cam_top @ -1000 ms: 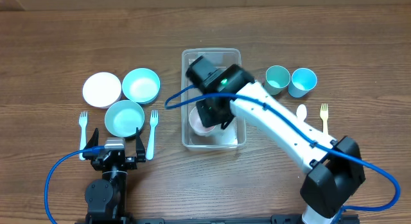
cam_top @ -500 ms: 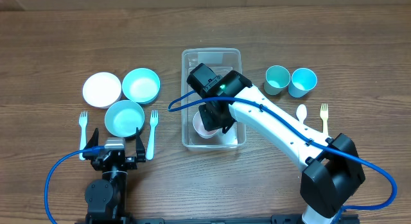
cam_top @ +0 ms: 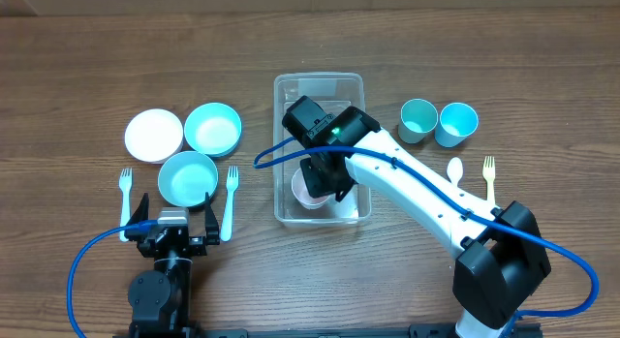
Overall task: Pack container
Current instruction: 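Reposition the pink cup upright in the container's upper end, right gripper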
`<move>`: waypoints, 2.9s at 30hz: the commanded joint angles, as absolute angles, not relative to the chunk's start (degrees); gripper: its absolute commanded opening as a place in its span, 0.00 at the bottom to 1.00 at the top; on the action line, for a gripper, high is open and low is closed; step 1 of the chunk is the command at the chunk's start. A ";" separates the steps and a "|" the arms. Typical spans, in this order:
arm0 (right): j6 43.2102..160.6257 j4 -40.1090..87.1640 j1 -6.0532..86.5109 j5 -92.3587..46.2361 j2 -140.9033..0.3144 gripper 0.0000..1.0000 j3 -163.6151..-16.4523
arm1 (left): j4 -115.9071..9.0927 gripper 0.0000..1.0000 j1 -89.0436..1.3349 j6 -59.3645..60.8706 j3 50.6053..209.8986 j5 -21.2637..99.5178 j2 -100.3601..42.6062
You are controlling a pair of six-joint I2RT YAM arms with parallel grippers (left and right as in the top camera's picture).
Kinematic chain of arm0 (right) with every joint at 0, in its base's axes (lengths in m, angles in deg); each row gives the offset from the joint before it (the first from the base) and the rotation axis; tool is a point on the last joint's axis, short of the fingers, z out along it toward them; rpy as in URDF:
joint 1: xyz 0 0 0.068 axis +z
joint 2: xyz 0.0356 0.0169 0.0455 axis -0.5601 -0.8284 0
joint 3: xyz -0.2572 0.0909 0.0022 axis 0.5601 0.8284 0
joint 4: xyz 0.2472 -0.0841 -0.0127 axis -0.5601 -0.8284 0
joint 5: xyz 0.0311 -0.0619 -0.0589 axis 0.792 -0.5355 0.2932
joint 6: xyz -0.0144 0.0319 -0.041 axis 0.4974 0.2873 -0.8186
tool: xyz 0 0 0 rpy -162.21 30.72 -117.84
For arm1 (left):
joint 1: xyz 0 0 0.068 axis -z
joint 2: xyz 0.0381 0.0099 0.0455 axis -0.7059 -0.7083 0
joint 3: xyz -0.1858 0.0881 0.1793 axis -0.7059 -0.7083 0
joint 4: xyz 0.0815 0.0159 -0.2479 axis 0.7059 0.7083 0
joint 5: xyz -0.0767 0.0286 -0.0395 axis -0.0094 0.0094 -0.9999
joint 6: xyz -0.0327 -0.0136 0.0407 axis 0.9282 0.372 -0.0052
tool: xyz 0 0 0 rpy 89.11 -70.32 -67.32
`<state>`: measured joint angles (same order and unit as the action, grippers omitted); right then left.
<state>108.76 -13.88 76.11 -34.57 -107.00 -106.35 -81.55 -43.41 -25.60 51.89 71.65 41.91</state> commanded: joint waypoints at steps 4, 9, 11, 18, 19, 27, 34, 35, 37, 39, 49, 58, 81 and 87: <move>109.09 -11.41 75.91 -35.64 -106.59 0.04 -106.11 | -81.68 1.00 -43.38 -26.67 51.59 70.95 42.41; 109.09 -8.92 72.06 -36.56 -106.59 0.04 -108.99 | -81.68 1.00 -43.38 -26.67 51.59 70.95 42.41; 108.72 -8.92 68.30 -33.78 -106.59 0.04 -110.90 | -81.68 1.00 -43.38 -26.67 51.59 70.95 42.41; 105.17 -5.82 59.06 -30.55 -106.68 0.04 -115.18 | -81.68 1.00 -43.38 -26.67 51.59 70.97 42.41; 105.13 -5.25 59.06 -30.55 -106.83 0.04 -115.86 | -81.68 1.00 -43.38 -26.67 51.59 70.95 42.41; 105.42 -6.65 60.09 -30.55 -114.41 0.04 -125.34 | -81.68 1.00 -43.38 -26.67 51.59 70.97 42.41; 105.44 -5.51 59.50 -30.57 -117.28 0.04 -127.25 | -81.68 1.00 -43.38 -26.67 51.59 70.95 42.41; 105.44 -5.27 59.50 -30.55 -117.65 0.04 -127.25 | -81.68 1.00 -43.38 -26.67 51.59 70.95 42.41; 105.63 -4.72 59.50 -30.59 -119.20 0.04 -127.25 | -81.68 1.00 -43.38 -26.67 51.59 70.95 42.41; 105.66 -4.44 59.50 -31.18 -120.79 0.04 -127.25 | -81.68 1.00 -43.38 -26.67 51.59 70.95 42.41; 105.85 -4.64 59.50 -33.67 -123.11 0.04 -127.20 | -81.68 1.00 -43.38 -26.67 51.59 70.97 42.41; 106.05 -4.53 59.50 -34.02 -124.82 0.04 -127.18 | -81.68 1.00 -43.38 -26.67 51.59 70.95 42.41; 105.81 -5.68 59.50 -35.51 -127.53 0.56 -127.27 | -81.68 1.00 -43.38 -26.67 51.59 70.95 42.41; 105.81 -7.83 59.52 -35.29 -127.48 0.58 -131.40 | -81.68 1.00 -43.38 -26.67 51.59 70.95 42.41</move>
<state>105.79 -7.17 59.93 -34.53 -127.59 -126.90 -81.55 -43.41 -25.60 51.89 71.65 41.91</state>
